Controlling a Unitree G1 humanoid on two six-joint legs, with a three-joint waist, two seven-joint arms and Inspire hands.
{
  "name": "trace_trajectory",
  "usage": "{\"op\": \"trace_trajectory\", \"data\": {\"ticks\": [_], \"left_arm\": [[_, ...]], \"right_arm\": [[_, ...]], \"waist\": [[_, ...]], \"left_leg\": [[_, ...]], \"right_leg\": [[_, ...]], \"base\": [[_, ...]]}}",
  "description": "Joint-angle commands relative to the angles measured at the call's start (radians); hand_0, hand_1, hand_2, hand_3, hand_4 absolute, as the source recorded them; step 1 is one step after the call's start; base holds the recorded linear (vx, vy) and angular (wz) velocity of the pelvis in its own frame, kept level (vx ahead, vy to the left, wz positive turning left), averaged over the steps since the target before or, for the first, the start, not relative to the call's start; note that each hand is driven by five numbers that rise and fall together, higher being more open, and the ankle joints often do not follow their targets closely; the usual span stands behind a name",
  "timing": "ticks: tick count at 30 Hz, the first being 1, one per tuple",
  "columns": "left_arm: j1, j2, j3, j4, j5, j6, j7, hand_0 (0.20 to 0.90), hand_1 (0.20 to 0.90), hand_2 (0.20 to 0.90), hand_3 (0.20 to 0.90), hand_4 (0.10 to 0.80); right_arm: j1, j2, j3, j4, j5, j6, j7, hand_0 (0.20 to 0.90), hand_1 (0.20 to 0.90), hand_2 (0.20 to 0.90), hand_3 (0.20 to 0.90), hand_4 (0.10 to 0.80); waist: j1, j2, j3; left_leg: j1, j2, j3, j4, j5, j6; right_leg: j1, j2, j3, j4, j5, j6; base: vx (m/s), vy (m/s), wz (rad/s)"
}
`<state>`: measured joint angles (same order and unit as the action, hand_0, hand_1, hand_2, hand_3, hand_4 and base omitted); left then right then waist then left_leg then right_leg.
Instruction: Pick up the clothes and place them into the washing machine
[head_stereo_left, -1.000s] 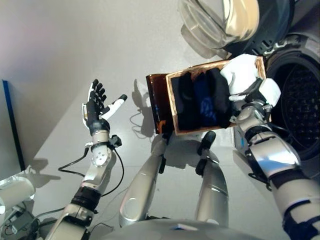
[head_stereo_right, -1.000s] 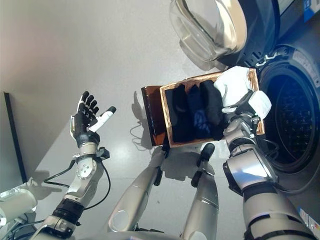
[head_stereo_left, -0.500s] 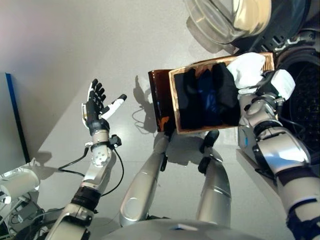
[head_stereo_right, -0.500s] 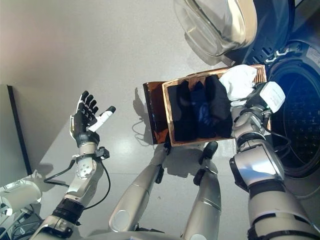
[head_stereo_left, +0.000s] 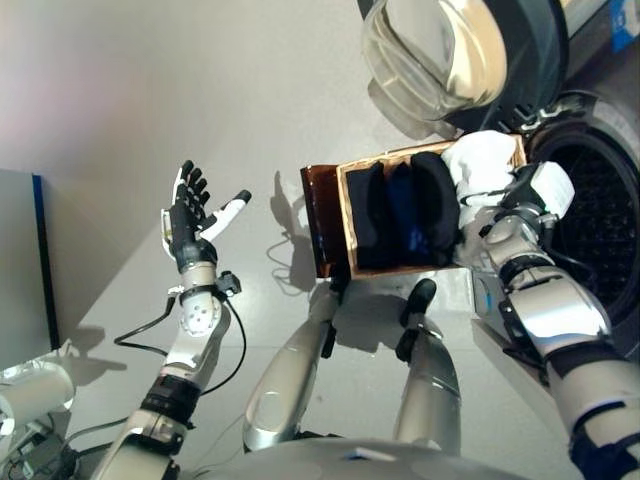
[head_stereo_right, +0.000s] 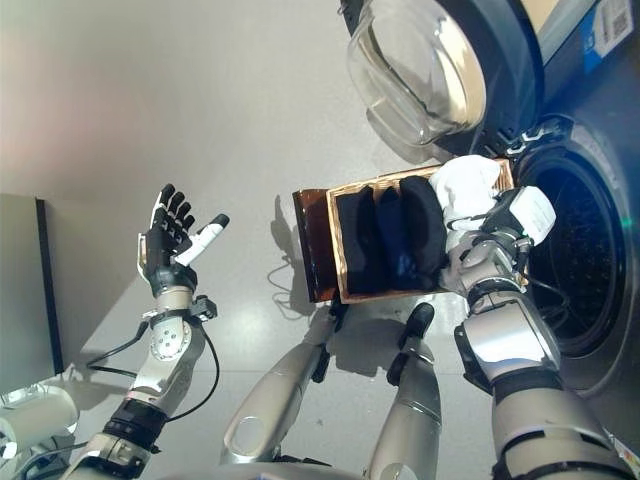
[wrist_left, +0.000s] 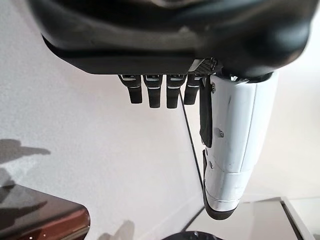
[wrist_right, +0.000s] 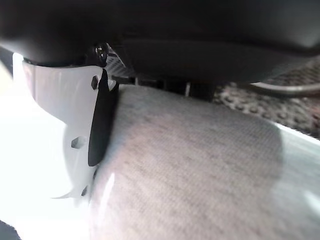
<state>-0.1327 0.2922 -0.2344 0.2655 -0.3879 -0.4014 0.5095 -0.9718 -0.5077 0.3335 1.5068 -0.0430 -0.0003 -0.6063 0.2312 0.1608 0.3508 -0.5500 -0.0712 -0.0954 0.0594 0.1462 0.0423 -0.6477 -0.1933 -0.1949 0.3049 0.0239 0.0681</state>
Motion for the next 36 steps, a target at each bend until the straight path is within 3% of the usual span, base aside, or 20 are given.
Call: {"op": "trace_trajectory", "data": {"ticks": [1,10,14,15,17,19,22,29,36], "left_arm": [[0.016,0.051,0.076,-0.068,-0.006,-0.096,-0.016,0.900,0.900,0.900,0.900,0.800],[0.043,0.049,0.082,-0.048,-0.011,-0.084,-0.053,0.900,0.900,0.900,0.900,0.800],[0.048,0.047,0.080,-0.040,-0.012,-0.084,-0.056,0.900,0.900,0.900,0.900,0.800],[0.055,0.042,0.079,-0.047,-0.016,-0.085,-0.063,0.900,0.900,0.900,0.900,0.800],[0.060,0.038,0.079,-0.049,-0.018,-0.087,-0.066,0.900,0.900,0.900,0.900,0.800],[0.065,0.018,0.074,-0.050,-0.024,-0.095,-0.077,0.900,0.900,0.900,0.900,0.800],[0.065,0.014,0.070,-0.048,-0.023,-0.096,-0.078,0.900,0.900,0.900,0.900,0.800],[0.067,0.020,0.063,-0.058,-0.025,-0.114,-0.087,0.900,0.900,0.900,0.900,0.800],[0.087,0.029,0.071,-0.067,-0.029,-0.119,-0.075,0.900,0.900,0.900,0.900,0.800]], "right_arm": [[-0.008,-0.001,-0.002,-0.078,0.076,-0.084,-0.015,0.200,0.200,0.200,0.200,0.300],[0.149,0.109,-0.296,-0.198,0.578,-0.282,0.036,0.200,0.200,0.200,0.200,0.300],[0.169,0.152,-0.373,-0.229,0.763,-0.353,0.073,0.200,0.200,0.200,0.200,0.300],[0.183,0.190,-0.424,-0.270,0.892,-0.411,0.105,0.200,0.200,0.200,0.200,0.300],[0.194,0.210,-0.437,-0.290,0.944,-0.438,0.130,0.200,0.200,0.200,0.200,0.300],[0.216,0.293,-0.498,-0.383,1.138,-0.537,0.223,0.200,0.200,0.200,0.200,0.300],[0.213,0.319,-0.516,-0.414,1.191,-0.569,0.246,0.200,0.200,0.200,0.200,0.300],[0.133,0.331,-0.547,-0.547,1.249,-0.695,0.279,0.200,0.200,0.200,0.200,0.300],[0.071,0.306,-0.570,-0.627,1.216,-0.770,0.230,0.200,0.200,0.200,0.200,0.300]], "waist": [[-0.008,-0.020,-0.050],[-0.034,-0.022,-0.075],[-0.038,-0.007,-0.075],[-0.043,0.005,-0.072],[-0.043,0.010,-0.072],[-0.048,0.038,-0.062],[-0.048,0.046,-0.056],[-0.060,0.071,-0.001],[-0.060,0.063,0.020]], "left_leg": [[0.014,-0.016,0.021,0.030,-0.074,-0.083],[0.075,-0.009,0.036,0.018,-0.089,-0.076],[0.074,-0.010,0.045,0.020,-0.092,-0.073],[0.071,-0.009,0.051,0.018,-0.093,-0.072],[0.070,-0.009,0.055,0.018,-0.093,-0.072],[0.058,-0.008,0.064,0.030,-0.099,-0.067],[0.049,-0.008,0.065,0.040,-0.103,-0.063],[-0.089,-0.006,0.079,0.256,-0.185,-0.041],[-0.167,-0.003,0.050,0.378,-0.232,-0.022]], "right_leg": [[0.212,0.009,-0.013,-0.161,0.001,0.039],[0.267,0.014,0.017,-0.204,0.009,0.041],[0.256,0.013,0.029,-0.203,0.008,0.038],[0.249,0.014,0.035,-0.203,0.006,0.036],[0.244,0.015,0.038,-0.201,0.005,0.035],[0.215,0.016,0.051,-0.179,-0.005,0.030],[0.199,0.018,0.057,-0.163,-0.012,0.028],[0.059,0.037,0.077,0.033,-0.083,0.004],[-0.014,0.067,0.098,0.132,-0.117,-0.010]], "base": [[0.033,-0.011,-0.12],[0.019,0.003,-0.05],[-0.026,0.034,-0.19],[-0.034,0.038,-0.15],[-0.033,0.042,-0.13],[-0.043,0.064,-0.23],[-0.038,0.027,-0.21],[-0.055,-0.015,0.00],[-0.003,-0.023,-0.04]]}}
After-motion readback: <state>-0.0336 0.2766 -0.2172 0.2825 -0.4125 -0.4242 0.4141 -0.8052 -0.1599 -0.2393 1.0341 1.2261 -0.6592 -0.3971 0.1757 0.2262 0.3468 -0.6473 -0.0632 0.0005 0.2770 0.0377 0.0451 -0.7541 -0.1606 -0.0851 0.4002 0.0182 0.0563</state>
